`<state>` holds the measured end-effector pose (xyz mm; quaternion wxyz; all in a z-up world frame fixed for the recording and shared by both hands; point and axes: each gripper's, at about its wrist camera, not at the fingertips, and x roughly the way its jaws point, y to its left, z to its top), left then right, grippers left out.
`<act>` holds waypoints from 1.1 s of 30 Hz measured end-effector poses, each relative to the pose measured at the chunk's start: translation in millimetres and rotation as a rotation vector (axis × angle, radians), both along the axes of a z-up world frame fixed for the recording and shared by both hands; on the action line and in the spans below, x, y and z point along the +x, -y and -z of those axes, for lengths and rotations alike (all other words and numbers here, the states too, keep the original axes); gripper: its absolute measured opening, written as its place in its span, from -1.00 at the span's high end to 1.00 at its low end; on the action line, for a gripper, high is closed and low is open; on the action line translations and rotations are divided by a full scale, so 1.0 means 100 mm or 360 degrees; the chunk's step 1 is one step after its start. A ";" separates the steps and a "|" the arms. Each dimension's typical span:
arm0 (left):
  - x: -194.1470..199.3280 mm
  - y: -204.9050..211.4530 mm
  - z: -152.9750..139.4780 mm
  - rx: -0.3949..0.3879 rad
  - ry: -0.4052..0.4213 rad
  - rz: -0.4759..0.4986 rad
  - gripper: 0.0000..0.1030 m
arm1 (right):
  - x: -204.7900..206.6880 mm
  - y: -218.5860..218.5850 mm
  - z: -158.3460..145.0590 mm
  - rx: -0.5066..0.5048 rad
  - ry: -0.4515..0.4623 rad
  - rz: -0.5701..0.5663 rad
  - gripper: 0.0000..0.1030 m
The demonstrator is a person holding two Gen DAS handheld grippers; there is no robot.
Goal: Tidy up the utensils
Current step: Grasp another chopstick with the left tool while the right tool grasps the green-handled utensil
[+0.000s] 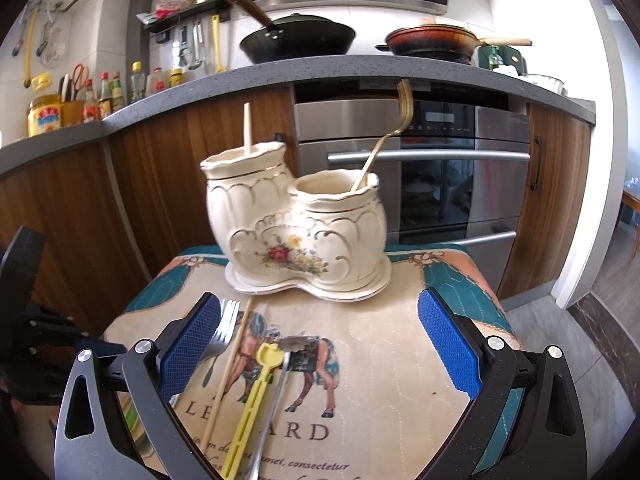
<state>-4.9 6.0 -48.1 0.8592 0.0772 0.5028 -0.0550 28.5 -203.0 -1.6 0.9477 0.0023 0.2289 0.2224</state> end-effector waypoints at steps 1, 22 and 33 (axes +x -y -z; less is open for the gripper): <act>0.01 -0.01 0.00 -0.0019 0.0008 -0.0001 0.72 | -0.01 -0.02 0.00 -0.0007 0.0000 -0.0013 -0.90; -0.06 -0.56 -0.19 -0.0486 0.0545 -0.0276 0.88 | -0.42 -1.18 0.33 -0.0417 -0.0261 -0.0423 -0.23; -0.09 -0.58 -0.23 -0.0557 0.0624 -0.0248 0.88 | -0.33 -1.49 0.45 -0.0503 -0.0491 -0.0479 0.53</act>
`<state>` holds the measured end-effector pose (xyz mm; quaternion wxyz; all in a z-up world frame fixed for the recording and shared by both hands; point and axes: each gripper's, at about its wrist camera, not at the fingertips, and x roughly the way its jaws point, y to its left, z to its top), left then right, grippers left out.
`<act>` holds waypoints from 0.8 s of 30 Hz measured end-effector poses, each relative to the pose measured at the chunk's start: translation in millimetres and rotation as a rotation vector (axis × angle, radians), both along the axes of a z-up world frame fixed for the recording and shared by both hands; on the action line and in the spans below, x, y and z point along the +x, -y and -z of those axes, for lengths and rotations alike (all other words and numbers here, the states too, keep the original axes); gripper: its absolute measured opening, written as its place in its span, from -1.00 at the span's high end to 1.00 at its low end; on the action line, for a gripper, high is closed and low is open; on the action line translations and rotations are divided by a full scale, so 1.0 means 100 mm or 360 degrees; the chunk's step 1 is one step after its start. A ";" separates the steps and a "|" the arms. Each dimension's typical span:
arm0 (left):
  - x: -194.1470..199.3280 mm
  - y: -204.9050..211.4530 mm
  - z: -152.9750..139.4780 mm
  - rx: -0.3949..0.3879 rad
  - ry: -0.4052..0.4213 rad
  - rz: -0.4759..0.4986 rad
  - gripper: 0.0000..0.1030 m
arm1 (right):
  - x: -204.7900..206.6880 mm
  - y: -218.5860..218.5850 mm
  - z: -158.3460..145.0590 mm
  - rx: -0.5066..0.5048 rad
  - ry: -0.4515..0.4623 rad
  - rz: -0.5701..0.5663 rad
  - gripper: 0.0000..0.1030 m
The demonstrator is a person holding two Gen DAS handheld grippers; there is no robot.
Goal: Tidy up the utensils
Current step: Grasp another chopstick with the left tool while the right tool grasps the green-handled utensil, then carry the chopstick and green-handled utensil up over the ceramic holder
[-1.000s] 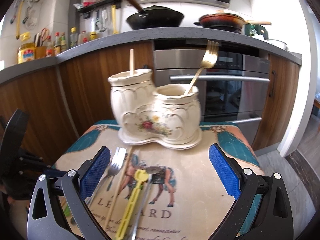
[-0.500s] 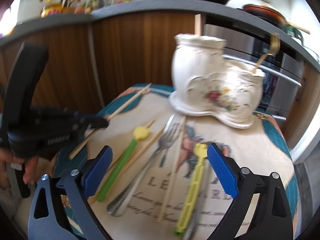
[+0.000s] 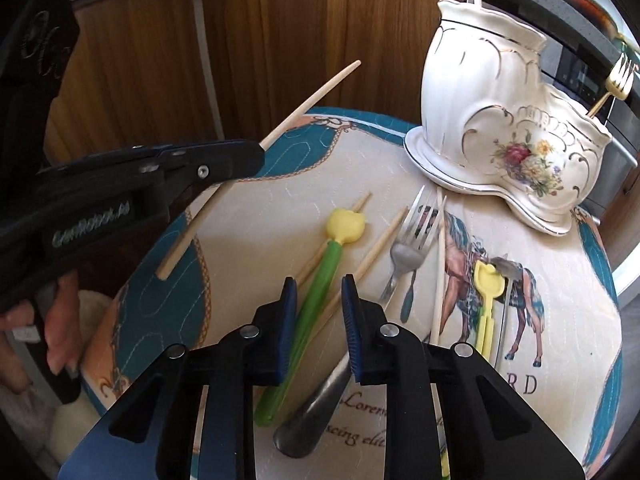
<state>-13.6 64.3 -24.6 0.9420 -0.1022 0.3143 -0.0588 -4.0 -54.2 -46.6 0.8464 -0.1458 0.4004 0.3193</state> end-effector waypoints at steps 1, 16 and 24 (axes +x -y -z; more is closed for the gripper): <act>-0.01 0.00 0.00 -0.0006 0.0004 0.0002 0.88 | 0.02 -0.02 -0.01 -0.0017 -0.0003 -0.0005 0.53; -0.04 -0.06 0.00 -0.0056 0.0023 -0.0003 0.88 | 0.05 0.17 -0.17 0.0067 -0.0020 0.0032 0.80; -0.15 -0.01 -0.16 -0.0100 0.0148 0.0025 0.88 | 0.09 0.89 -0.52 0.0504 0.0136 0.0200 0.80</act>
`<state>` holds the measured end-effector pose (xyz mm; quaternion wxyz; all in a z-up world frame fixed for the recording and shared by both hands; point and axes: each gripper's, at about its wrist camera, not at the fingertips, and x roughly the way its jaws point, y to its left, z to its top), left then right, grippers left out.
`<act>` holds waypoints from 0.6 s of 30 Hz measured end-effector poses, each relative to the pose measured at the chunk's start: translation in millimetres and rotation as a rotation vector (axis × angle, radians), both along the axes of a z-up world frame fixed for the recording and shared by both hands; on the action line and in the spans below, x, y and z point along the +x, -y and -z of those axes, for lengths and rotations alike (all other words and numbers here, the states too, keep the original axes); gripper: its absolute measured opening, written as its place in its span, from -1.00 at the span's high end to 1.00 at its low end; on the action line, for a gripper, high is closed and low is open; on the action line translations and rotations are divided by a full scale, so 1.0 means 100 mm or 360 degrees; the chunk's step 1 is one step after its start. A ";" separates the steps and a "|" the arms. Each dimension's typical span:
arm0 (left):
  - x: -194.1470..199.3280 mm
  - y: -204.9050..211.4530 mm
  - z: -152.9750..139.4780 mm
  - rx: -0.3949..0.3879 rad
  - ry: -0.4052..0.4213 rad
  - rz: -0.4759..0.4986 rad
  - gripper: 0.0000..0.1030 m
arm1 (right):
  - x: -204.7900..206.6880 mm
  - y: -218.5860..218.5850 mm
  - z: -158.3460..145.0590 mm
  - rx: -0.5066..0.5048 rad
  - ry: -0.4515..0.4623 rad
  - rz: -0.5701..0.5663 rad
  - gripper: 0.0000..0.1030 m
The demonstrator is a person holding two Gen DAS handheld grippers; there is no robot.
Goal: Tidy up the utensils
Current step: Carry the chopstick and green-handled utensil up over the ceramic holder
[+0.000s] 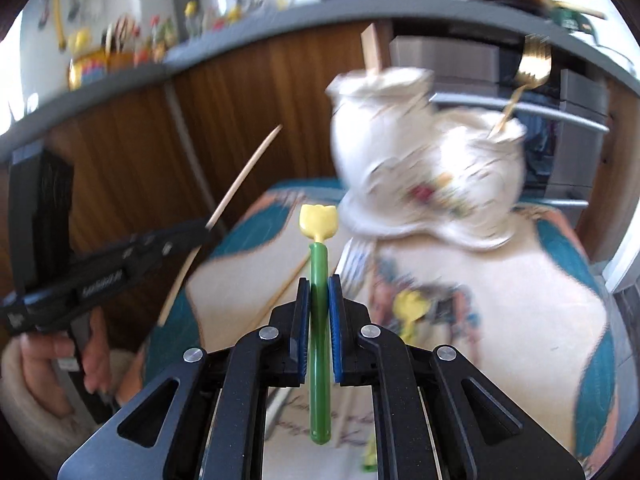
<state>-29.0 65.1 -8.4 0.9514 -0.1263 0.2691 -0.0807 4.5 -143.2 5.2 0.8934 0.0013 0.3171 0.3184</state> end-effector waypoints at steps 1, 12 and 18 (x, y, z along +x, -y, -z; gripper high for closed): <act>-0.02 0.01 -0.05 -0.0003 0.0031 0.0003 0.88 | 0.02 0.08 -0.05 0.0039 0.0021 0.0026 0.80; 0.24 0.19 -0.67 -0.0002 0.0357 0.0054 0.88 | 0.68 0.58 -0.52 0.0495 0.0235 0.0239 0.80; 0.68 0.30 -0.91 -0.0049 0.0484 0.0116 0.88 | 1.02 0.64 -0.70 0.0584 0.0300 0.0246 0.80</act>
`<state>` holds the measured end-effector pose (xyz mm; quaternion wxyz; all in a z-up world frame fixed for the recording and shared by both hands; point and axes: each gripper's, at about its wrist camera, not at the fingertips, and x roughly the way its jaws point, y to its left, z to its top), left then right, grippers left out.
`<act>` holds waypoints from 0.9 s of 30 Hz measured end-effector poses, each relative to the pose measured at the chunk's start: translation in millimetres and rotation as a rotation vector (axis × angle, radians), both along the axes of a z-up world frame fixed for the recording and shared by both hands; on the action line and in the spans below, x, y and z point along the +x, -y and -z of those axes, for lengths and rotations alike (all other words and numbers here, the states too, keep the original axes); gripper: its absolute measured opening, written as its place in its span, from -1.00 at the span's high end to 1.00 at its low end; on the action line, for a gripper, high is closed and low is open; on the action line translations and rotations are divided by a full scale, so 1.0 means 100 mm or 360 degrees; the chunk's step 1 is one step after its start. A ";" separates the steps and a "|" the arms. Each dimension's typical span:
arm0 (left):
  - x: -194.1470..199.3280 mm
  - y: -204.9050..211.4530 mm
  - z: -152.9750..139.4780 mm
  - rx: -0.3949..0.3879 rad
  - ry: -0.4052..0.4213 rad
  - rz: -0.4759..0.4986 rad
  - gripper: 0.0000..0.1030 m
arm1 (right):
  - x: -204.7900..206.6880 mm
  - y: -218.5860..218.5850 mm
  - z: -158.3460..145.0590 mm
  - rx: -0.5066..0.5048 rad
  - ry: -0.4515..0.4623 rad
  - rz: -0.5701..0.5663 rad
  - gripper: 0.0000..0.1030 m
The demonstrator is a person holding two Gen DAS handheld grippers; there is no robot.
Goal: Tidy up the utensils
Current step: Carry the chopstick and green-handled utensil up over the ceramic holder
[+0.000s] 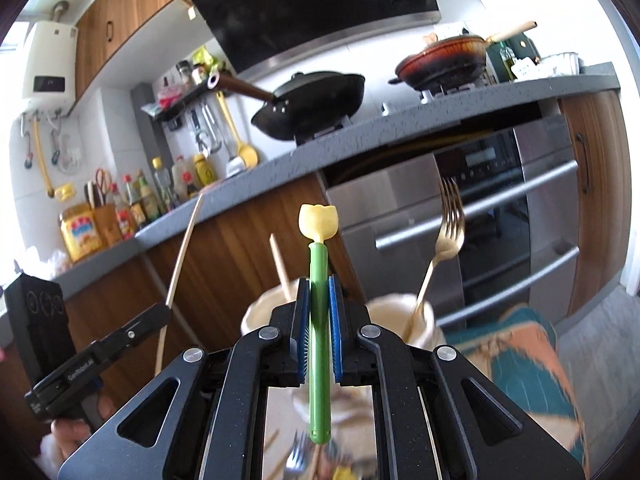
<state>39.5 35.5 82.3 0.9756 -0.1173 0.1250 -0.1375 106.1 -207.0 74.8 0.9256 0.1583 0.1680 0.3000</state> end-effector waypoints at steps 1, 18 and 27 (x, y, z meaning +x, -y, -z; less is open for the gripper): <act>0.06 0.02 -0.02 -0.0007 0.0006 0.0007 0.88 | 0.08 -0.01 -0.02 0.0012 0.0023 0.0006 0.80; 0.87 0.31 -0.04 0.0004 0.0178 0.0061 0.88 | 0.69 -0.12 0.21 0.0055 -0.0025 -0.0001 0.80; 0.81 0.34 0.11 0.0113 0.0144 0.0067 0.88 | 0.67 -0.18 0.27 -0.0020 0.0025 0.0047 0.80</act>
